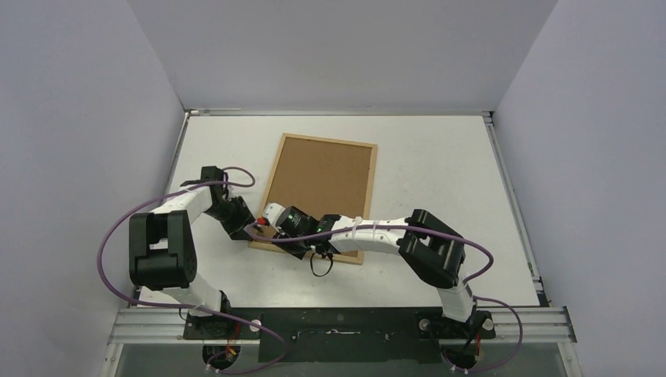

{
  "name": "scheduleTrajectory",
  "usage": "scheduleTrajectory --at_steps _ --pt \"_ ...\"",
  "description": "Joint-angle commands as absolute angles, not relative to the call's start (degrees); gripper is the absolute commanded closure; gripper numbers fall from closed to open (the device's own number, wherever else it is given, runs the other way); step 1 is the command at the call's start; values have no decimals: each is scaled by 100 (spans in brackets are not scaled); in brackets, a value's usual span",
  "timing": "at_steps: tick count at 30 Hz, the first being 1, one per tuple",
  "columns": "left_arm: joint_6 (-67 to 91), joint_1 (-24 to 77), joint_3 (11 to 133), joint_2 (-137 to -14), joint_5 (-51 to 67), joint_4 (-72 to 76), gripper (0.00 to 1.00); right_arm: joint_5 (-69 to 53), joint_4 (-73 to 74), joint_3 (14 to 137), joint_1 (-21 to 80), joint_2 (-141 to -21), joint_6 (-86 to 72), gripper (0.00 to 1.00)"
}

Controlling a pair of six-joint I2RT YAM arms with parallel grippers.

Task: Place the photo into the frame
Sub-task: Place the photo frame item in the photo frame.

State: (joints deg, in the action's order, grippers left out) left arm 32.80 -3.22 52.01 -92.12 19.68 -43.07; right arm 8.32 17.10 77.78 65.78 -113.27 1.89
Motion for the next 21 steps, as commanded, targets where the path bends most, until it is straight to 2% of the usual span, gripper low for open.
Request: scheduleTrajectory --at_steps 1,7,11,18,21 --pt "3264 -427 5235 -9377 1955 -4236 61 1349 1505 7808 6672 -11521 411 41" --pt "3300 -558 5250 -9391 2101 -4156 61 2010 1236 7662 6726 -11514 557 42" --pt "3159 -702 5447 -9297 2282 -4177 60 1455 1315 7734 6622 -11114 223 41" --pt "2863 -756 6281 -9500 2316 -3912 46 318 796 7344 5761 -9963 -1337 38" --pt "2760 -744 6549 -9879 2368 -3628 43 305 666 7069 5339 -9630 -1990 38"
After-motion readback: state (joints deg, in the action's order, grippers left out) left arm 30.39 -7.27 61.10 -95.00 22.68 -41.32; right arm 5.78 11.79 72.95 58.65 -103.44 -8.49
